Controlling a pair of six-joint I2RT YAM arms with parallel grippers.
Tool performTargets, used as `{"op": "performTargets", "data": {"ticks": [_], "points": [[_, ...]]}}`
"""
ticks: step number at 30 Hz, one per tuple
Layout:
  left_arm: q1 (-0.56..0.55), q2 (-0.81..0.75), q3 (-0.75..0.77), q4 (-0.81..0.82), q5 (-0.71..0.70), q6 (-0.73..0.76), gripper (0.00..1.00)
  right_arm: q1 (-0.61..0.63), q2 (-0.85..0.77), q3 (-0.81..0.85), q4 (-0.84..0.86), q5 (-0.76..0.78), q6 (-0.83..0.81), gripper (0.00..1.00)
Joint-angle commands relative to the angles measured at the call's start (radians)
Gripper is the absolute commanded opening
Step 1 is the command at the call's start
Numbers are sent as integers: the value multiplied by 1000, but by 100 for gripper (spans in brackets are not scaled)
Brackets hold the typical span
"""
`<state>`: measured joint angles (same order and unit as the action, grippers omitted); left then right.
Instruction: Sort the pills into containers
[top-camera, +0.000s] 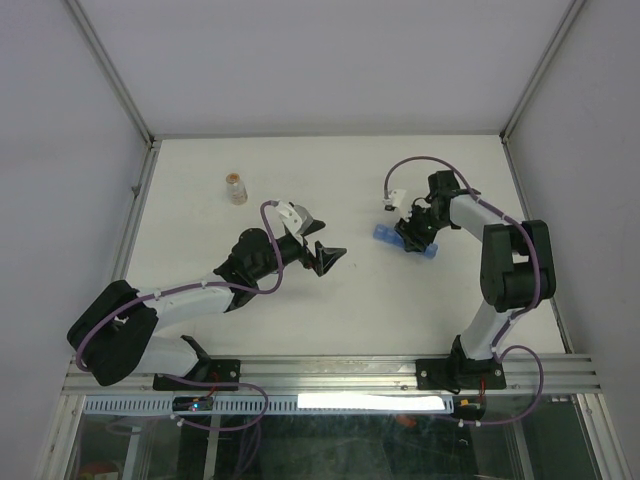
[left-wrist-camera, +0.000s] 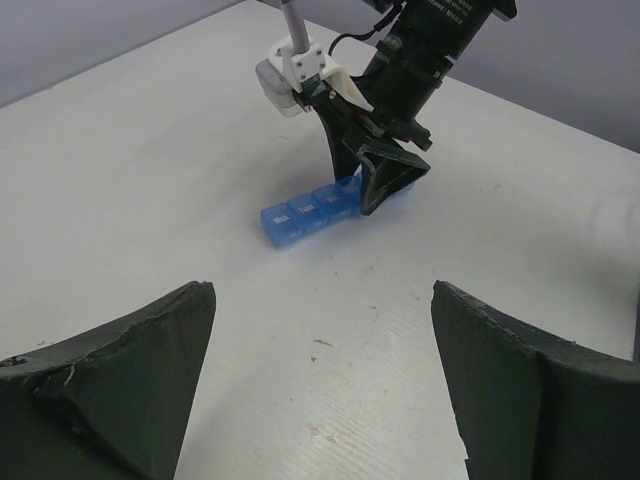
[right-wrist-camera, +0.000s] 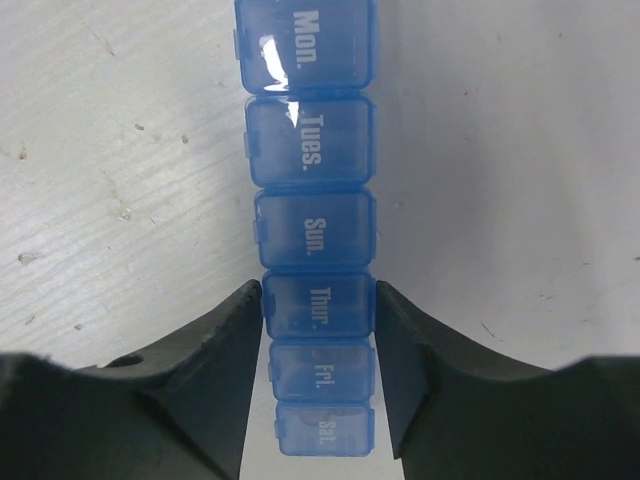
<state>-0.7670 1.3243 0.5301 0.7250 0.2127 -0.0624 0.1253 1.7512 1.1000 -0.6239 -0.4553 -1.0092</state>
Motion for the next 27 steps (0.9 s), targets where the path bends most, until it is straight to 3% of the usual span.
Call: {"op": "performTargets", "data": {"ticks": [1,6,15,23,27], "points": [[-14,0,30,33,1,6,91,4,-10,20,25,-8,20,47],[-13,-15,35,24,16,-60,91,-21,-18,82,-71,-132,40,35],[-13,-47,38,50,-22,-331,91,-68,-93,199,-328,-457,-8,30],[-5,43,172,-86,-154,-721,91,38,-329,106,-323,-441,-91,29],[-6,89,218,-82,-150,-835,92,91,-412,67,-301,-413,-91,29]]}}
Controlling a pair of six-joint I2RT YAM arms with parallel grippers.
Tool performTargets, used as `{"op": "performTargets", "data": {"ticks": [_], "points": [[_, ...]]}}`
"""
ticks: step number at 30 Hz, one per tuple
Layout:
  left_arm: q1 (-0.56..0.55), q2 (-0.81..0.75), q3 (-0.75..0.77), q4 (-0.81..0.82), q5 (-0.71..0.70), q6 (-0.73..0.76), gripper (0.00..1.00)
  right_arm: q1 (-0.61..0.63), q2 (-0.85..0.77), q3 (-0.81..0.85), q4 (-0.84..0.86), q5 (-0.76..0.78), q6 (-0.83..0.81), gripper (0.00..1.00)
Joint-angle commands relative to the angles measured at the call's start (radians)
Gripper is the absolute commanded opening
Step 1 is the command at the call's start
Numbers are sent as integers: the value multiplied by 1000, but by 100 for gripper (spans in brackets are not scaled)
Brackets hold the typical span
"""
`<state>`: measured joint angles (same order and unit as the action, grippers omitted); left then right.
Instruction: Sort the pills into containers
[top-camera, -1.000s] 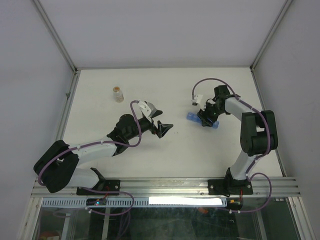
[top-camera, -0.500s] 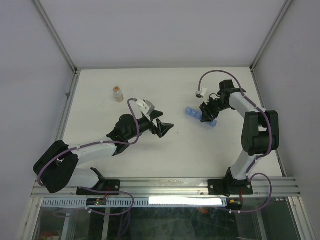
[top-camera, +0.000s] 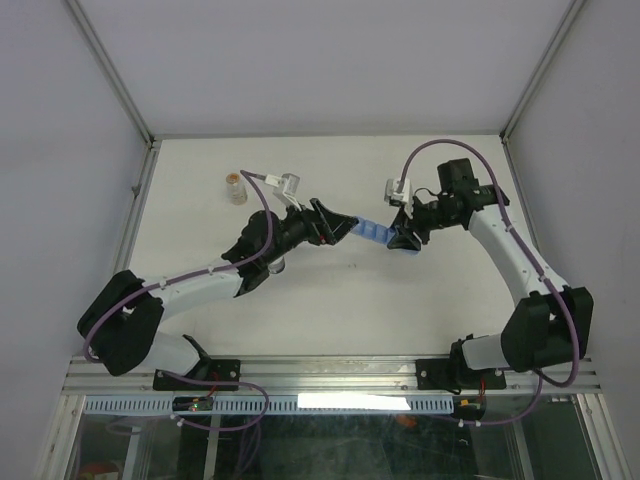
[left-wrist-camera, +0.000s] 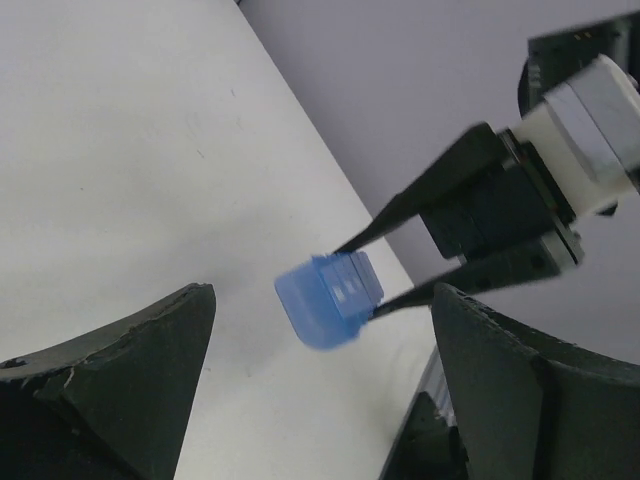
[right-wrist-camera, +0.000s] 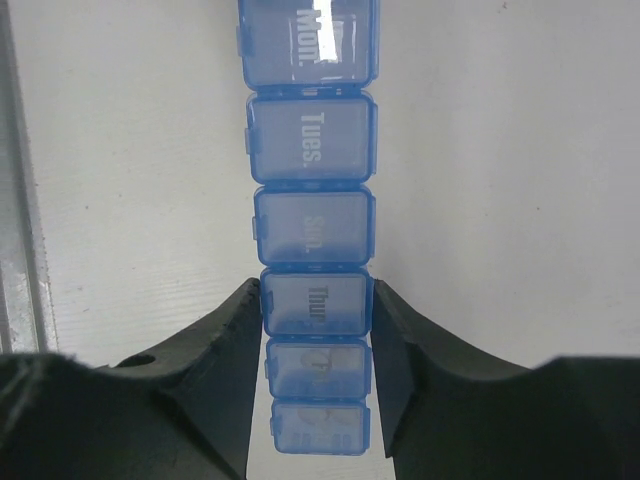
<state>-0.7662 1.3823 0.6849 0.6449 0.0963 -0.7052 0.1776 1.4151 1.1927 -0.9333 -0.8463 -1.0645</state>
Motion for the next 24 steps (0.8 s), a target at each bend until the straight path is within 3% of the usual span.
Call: {"op": "performTargets", "data": {"ticks": [1,13,18,24], "points": [[-8,39,72,-9,-34,-233,92,45,-90,-28,10,-23,-29,29],[-61,107,103,-28,-23,-328,79,107,-129,-31,18,5,12,29],[-70,129,107,-27,0,-349,56,132,-136,-43,53,33,38,29],[-71,138,107,-35,33,-377,44,147,-140,-61,90,66,74,28]]}}
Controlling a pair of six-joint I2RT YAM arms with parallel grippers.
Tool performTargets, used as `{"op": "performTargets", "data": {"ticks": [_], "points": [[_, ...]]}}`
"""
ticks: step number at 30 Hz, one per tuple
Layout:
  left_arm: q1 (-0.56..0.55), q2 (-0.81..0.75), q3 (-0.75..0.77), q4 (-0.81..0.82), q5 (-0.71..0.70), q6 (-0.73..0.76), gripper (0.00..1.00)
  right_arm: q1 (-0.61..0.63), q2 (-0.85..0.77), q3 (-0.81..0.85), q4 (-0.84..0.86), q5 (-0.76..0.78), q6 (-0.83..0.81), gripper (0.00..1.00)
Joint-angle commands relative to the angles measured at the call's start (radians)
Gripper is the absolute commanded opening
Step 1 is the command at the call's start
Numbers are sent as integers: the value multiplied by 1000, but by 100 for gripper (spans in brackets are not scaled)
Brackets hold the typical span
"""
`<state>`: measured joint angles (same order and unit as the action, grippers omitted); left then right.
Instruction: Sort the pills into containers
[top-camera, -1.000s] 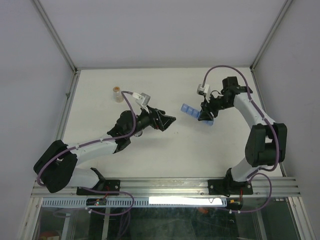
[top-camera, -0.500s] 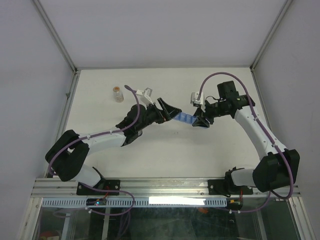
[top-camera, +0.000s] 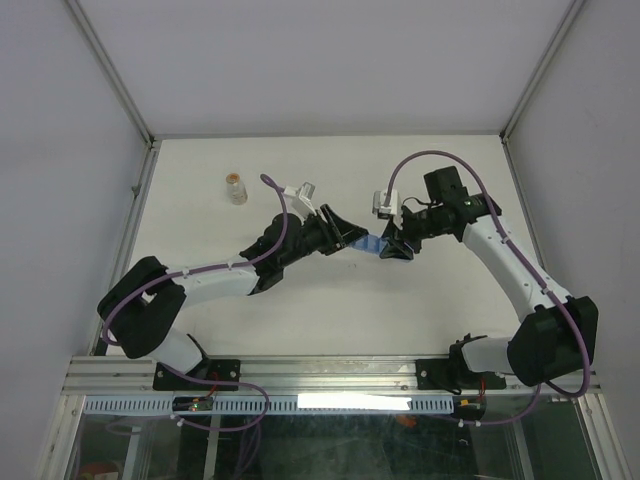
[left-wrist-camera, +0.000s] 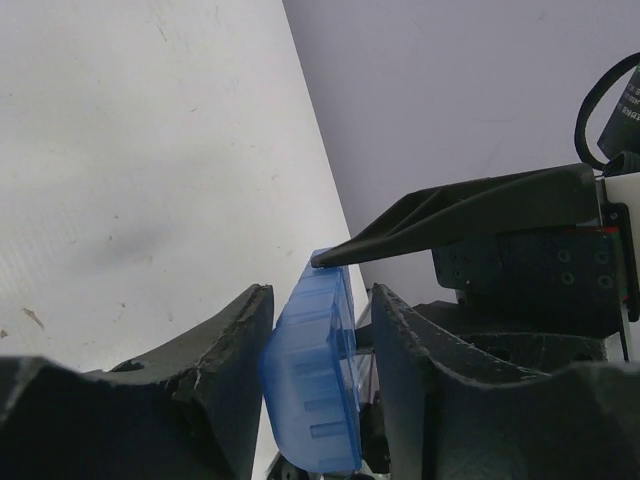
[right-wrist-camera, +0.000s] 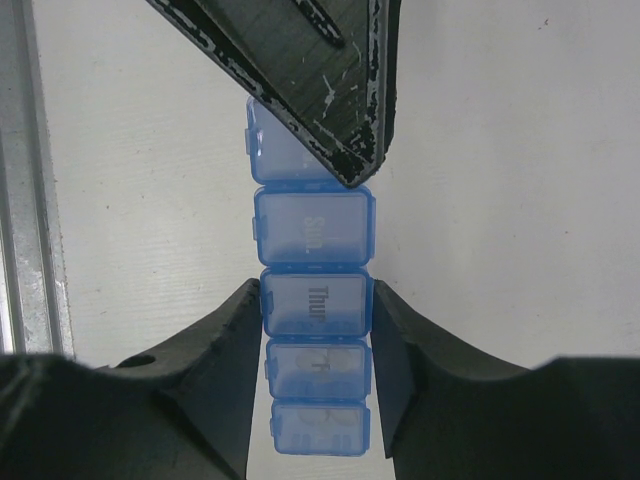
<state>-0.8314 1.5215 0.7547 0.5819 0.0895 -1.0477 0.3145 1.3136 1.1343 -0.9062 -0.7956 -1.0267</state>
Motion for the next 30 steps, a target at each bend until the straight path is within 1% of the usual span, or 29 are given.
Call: {"op": "performTargets", "data": {"ticks": [1,5,9,11,12,14,15,17,18,20,23,25,28,30], "points": [[-5,0,39,26,45,-36,40,12,-39,-5,69,19,41,28],[-5,4,42,21,71,-46,23,14,-40,-9,80,23,54,28],[-6,11,51,22,108,-58,0,14,-47,-16,92,24,68,28],[-6,8,45,32,112,-73,0,14,-53,-21,100,22,81,30],[-4,2,37,39,107,-83,0,14,-54,-18,99,22,92,40],[-3,-13,19,53,92,-104,0,11,-52,-3,81,17,114,66],[-2,-20,8,60,86,-117,0,6,-51,10,68,3,129,76],[10,-37,-13,67,76,-172,0,-36,-55,44,35,-74,149,85],[21,-45,-28,73,75,-211,0,-77,-56,66,14,-115,153,88],[50,-54,-65,118,94,-295,0,-130,-62,109,-21,-180,153,89],[91,-36,-111,225,157,-397,0,-156,-80,138,-41,-203,153,88],[106,-18,-117,251,190,-417,0,-156,-93,138,-42,-206,154,89],[106,-6,-117,268,198,-419,0,-151,-107,116,-31,-200,140,89],[107,-7,-115,270,196,-413,0,-113,-124,83,3,-152,121,89]]}}
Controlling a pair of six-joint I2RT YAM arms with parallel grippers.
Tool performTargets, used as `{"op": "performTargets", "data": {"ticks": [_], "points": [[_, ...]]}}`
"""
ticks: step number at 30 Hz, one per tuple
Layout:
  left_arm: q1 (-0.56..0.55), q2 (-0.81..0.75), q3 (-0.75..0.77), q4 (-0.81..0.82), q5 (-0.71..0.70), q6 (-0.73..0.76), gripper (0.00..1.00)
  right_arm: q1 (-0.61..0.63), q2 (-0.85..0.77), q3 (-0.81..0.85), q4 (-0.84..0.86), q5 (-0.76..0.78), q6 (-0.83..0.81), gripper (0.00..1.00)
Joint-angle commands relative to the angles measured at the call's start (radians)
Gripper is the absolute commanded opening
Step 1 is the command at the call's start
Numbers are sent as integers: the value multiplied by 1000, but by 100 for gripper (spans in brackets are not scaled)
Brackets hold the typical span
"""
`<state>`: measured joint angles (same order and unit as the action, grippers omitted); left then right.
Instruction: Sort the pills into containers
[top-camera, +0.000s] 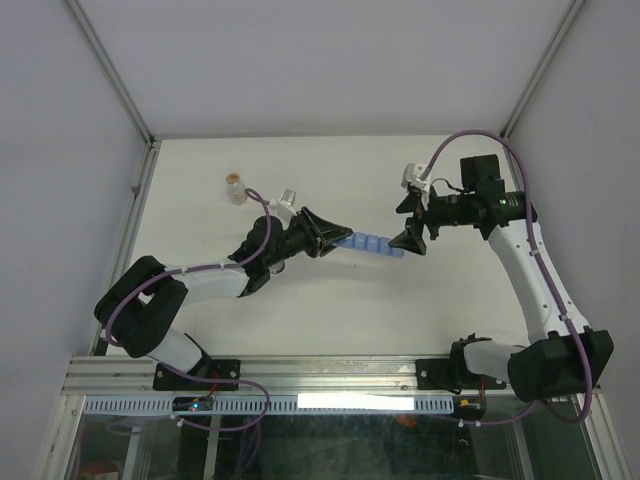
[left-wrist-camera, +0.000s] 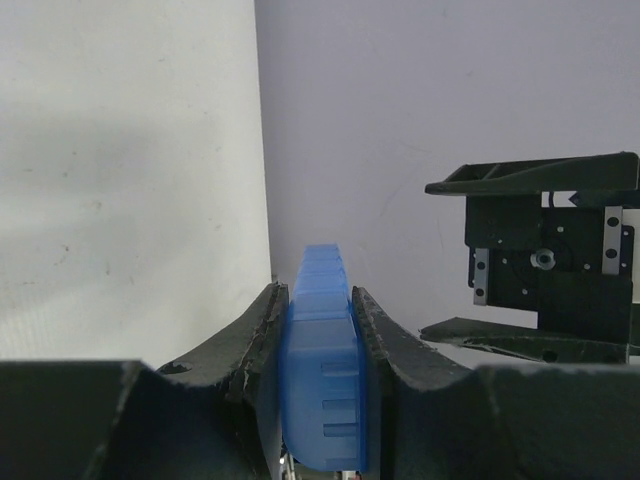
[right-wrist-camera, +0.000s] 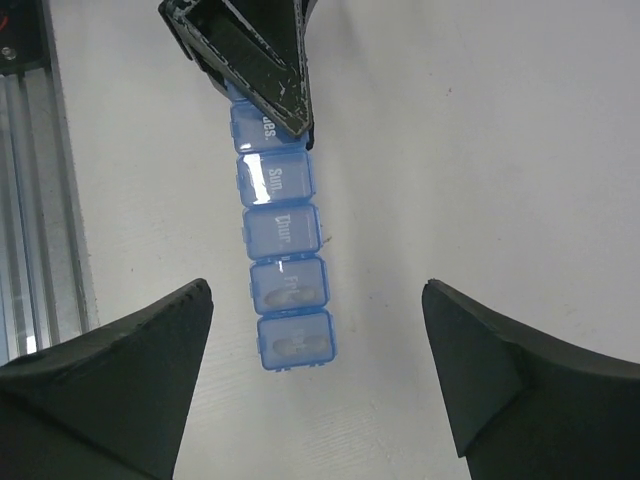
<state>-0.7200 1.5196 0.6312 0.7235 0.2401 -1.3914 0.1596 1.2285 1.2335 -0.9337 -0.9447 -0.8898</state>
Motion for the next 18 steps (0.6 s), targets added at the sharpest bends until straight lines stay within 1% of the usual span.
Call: {"op": "performTargets", "data": {"ticks": [1,4,7,9,15,18], "points": [[-5,-3,11,126,44,-65,0,74,-51,-43,62,31,-11,91],[-6,6,21,121,50,-56,0,172,-88,-139,177,137,6,95],[-7,13,22,125,57,-48,0,205,-91,-179,263,203,33,96],[-9,13,21,127,59,-41,0,211,-74,-180,281,237,42,96],[-17,17,30,122,67,-12,0,217,-74,-178,333,263,118,89],[-20,10,26,118,70,7,0,216,-80,-166,346,272,165,82]]}}
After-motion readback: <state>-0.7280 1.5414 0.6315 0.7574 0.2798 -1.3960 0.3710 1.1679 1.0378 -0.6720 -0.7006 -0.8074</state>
